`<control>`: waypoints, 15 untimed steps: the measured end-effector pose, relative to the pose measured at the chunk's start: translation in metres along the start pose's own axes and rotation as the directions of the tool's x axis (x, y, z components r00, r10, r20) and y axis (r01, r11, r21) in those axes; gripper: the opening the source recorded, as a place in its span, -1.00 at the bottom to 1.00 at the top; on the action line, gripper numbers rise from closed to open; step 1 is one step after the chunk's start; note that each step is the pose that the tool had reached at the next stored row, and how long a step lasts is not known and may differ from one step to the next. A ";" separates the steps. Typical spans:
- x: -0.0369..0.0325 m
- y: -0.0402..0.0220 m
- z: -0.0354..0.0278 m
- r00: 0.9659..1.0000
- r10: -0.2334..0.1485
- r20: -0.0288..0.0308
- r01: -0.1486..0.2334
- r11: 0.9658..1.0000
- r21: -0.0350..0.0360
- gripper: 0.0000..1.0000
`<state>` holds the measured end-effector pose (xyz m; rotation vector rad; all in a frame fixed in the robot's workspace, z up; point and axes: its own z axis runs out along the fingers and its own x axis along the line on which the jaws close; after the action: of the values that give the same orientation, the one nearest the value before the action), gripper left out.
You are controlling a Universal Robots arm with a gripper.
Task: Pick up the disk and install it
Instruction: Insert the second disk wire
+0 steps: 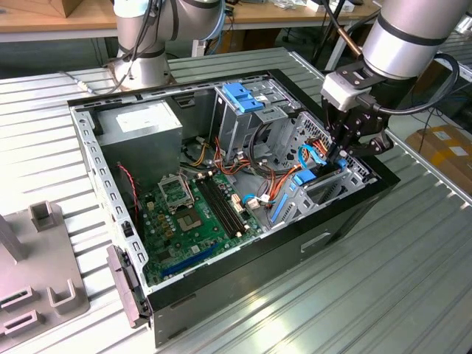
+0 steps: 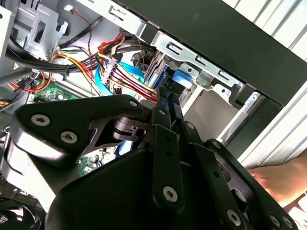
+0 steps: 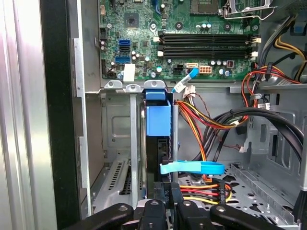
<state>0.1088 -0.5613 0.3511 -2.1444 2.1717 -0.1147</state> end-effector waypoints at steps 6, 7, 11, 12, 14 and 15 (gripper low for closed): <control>0.0000 0.0018 0.0004 1.000 0.000 0.000 0.000 1.000 0.000 -0.67; 0.0000 0.0019 0.0005 1.000 0.000 -0.001 0.000 1.000 0.000 -0.67; 0.0000 0.0011 0.0024 1.000 0.000 0.000 0.000 1.000 0.000 -0.67; 0.0000 0.0010 0.0030 1.000 0.000 0.000 0.000 1.000 0.000 -0.67; 0.0001 0.0009 0.0036 1.000 0.000 -0.001 0.000 1.000 0.000 -0.67; 0.0000 0.0009 0.0037 1.000 0.000 0.000 0.000 1.000 0.000 -0.67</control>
<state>0.1083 -0.5613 0.3474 -2.1441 2.1723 -0.1152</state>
